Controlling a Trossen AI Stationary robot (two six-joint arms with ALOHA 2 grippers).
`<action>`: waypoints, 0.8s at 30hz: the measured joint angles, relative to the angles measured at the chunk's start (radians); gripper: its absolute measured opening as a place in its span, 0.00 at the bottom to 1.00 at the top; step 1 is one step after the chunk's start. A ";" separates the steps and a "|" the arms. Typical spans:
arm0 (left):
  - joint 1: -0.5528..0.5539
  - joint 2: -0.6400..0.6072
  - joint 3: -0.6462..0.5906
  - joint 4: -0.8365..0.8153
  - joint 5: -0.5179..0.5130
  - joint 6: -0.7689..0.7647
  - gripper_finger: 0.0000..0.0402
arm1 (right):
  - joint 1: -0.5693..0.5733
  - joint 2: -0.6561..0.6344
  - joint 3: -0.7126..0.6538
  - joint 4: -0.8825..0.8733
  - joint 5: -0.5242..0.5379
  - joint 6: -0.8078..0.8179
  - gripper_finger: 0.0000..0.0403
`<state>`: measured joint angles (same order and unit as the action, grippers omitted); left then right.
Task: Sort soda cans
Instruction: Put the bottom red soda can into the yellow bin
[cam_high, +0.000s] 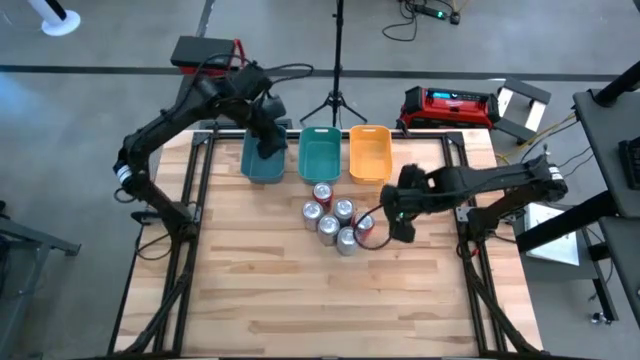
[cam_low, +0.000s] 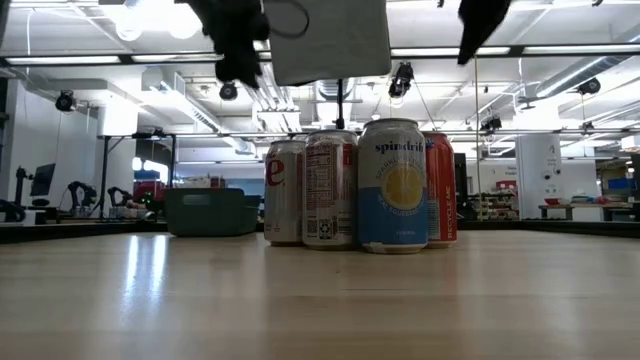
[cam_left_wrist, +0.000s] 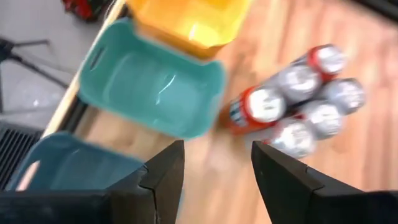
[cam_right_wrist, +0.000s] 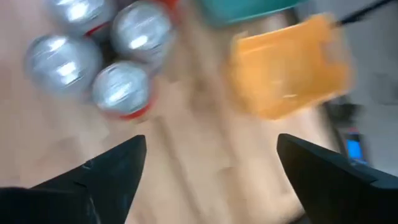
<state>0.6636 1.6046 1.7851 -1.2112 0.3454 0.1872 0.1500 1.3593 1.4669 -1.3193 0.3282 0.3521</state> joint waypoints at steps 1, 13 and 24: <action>-0.025 -0.014 0.000 0.005 0.000 -0.017 0.42 | 0.001 -0.001 -0.027 0.019 -0.036 -0.034 0.90; -0.341 -0.152 -0.013 0.004 -0.315 -0.171 0.42 | -0.004 0.065 -0.197 0.271 -0.222 -0.253 0.91; -0.426 -0.199 -0.030 -0.047 -0.331 -0.277 0.42 | -0.070 0.134 -0.235 0.359 -0.236 -0.371 0.91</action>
<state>0.2375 1.4061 1.7551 -1.2584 0.0143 -0.0902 0.0797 1.4935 1.2317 -0.9602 0.0920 -0.0194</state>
